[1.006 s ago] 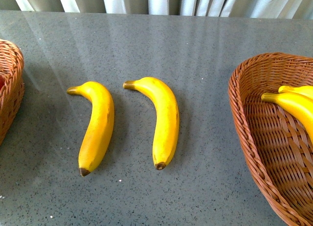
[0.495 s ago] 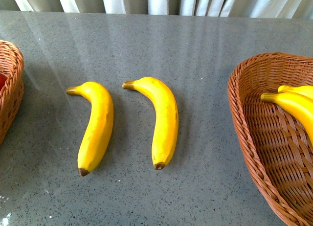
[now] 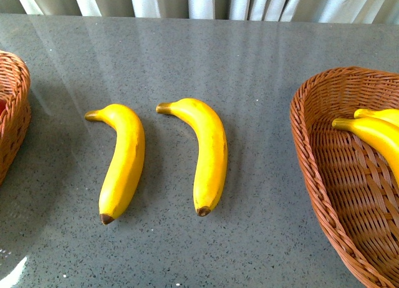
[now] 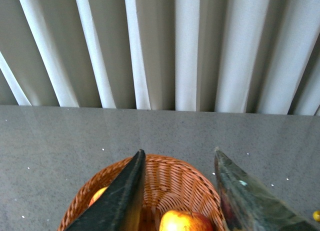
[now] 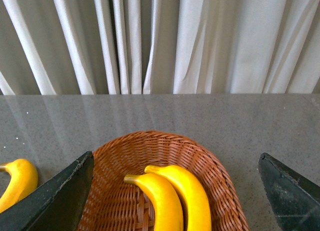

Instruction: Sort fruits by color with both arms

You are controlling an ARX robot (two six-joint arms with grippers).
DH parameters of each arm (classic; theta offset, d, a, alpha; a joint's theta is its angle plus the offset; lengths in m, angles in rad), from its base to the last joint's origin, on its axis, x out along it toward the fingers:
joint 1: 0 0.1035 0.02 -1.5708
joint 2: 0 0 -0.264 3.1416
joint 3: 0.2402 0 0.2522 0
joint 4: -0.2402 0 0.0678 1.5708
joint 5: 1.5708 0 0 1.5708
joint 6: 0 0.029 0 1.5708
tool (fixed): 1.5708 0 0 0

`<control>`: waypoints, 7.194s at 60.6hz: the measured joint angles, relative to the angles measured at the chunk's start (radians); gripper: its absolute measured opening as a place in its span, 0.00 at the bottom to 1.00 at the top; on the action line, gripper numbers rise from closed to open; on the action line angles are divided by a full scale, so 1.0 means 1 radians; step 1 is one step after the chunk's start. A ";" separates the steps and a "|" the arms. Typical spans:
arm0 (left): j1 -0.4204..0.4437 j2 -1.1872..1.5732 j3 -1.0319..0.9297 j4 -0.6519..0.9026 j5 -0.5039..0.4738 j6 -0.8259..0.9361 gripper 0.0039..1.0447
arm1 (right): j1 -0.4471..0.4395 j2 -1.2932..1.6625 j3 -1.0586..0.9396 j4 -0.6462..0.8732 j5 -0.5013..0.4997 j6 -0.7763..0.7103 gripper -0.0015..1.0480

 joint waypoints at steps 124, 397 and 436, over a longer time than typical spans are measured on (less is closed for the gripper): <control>-0.270 -0.814 -0.221 -0.591 -0.259 -0.036 0.01 | 0.000 0.000 0.000 0.000 0.000 0.000 0.91; -0.269 -0.815 -0.221 -0.590 -0.259 -0.037 0.91 | 0.762 2.235 1.445 -0.248 -0.049 0.446 0.27; -0.269 -0.815 -0.221 -0.591 -0.259 -0.037 0.91 | 0.549 1.600 0.932 -0.013 -0.072 0.506 0.26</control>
